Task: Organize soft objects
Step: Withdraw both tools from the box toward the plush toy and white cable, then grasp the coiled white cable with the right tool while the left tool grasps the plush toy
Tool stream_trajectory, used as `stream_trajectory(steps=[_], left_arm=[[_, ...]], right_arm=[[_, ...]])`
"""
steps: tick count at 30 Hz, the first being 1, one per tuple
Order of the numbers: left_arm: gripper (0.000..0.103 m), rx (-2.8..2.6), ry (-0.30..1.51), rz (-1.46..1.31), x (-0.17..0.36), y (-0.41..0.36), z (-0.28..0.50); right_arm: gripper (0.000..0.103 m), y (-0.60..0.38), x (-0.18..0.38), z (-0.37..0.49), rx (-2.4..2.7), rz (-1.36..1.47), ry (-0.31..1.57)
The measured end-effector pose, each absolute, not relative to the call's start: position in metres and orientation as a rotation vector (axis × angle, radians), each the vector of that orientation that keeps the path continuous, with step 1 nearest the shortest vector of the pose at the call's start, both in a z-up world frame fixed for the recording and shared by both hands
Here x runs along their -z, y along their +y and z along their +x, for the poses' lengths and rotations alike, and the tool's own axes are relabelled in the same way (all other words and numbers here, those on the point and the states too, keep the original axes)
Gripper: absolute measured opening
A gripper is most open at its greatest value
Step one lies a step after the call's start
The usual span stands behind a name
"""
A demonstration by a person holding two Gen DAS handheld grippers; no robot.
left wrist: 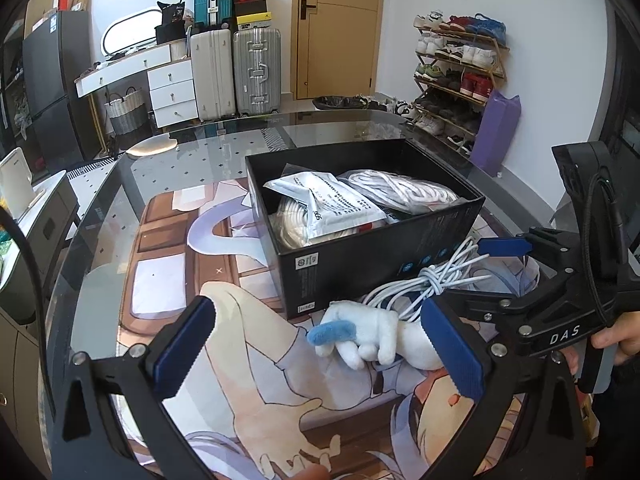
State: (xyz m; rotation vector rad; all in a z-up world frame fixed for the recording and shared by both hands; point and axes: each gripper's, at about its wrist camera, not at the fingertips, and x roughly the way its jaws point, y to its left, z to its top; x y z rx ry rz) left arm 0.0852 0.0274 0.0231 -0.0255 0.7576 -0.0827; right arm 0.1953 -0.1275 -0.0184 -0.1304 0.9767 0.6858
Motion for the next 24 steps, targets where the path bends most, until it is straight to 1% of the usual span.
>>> stream_trajectory(steps=[24], left_arm=[[0.103,0.081,0.77,-0.017,-0.02,0.026,0.087]], right_arm=[[0.102,-0.11,0.03,0.197,-0.653,-0.151,0.993]])
